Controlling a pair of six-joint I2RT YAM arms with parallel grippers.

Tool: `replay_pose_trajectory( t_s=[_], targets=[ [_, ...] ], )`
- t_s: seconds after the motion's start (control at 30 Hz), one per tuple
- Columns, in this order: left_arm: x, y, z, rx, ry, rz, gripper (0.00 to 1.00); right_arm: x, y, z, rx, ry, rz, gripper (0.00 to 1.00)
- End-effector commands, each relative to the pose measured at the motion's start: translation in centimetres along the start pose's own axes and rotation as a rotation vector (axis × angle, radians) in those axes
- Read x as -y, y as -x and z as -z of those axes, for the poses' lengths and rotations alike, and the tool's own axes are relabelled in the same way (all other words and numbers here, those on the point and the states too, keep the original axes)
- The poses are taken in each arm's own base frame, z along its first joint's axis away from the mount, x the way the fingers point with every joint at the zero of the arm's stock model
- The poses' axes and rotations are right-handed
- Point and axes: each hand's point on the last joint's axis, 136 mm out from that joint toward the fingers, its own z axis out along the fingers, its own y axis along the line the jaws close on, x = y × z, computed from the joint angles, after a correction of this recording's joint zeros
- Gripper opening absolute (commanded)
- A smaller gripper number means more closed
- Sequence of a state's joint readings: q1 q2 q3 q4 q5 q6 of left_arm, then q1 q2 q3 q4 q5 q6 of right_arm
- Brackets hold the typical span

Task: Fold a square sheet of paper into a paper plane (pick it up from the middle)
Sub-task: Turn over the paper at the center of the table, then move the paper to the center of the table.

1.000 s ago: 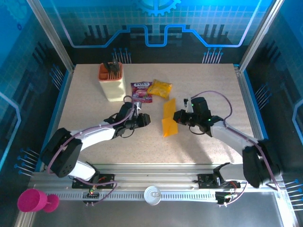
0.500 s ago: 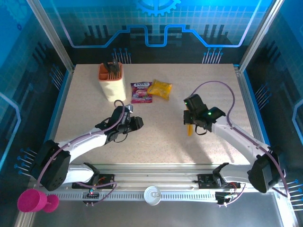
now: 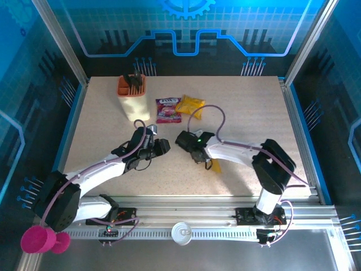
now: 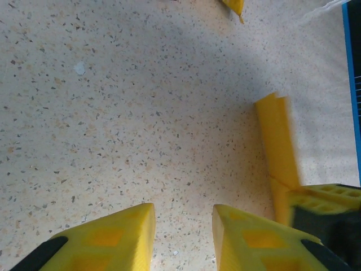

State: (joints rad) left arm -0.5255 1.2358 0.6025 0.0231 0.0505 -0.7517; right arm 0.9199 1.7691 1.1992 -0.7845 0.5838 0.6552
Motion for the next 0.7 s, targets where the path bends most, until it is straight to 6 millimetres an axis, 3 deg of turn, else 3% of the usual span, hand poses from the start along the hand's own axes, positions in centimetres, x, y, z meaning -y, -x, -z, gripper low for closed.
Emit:
replay_pose_trajectory(
  t_s=[0.0,0.13,0.23,0.33,0.43,0.5,0.67],
  targets=[
    [-0.9,0.4,1.2,0.028,0.032,0.0,0.32,-3.1,0.4,0.7,-0.023,0.089,-0.064,0.39],
    [-1.2,0.5,2.2,0.04,0.031,-0.006,0.33,-3.6,2.1,3.4,0.028,0.25,-0.134,0.45],
    [-0.8,0.3,2.4,0.024,0.014,-0.021,0.33,-2.5,2.8,5.3,0.081,0.401,-0.202,0.47],
    [-0.4,0.1,2.0,0.003,-0.008,-0.031,0.36,-0.4,2.6,5.4,0.101,0.546,-0.313,0.46],
    [-0.1,0.0,1.2,-0.023,-0.017,-0.033,0.4,1.7,2.3,4.9,0.116,0.661,-0.384,0.4],
    [0.3,0.0,0.5,-0.039,-0.024,-0.031,0.41,2.8,1.4,4.0,0.109,0.727,-0.407,0.3],
    [2.0,0.1,-0.9,-0.082,-0.077,-0.029,0.59,3.8,-0.7,1.8,0.069,0.862,-0.471,0.07]
  ],
)
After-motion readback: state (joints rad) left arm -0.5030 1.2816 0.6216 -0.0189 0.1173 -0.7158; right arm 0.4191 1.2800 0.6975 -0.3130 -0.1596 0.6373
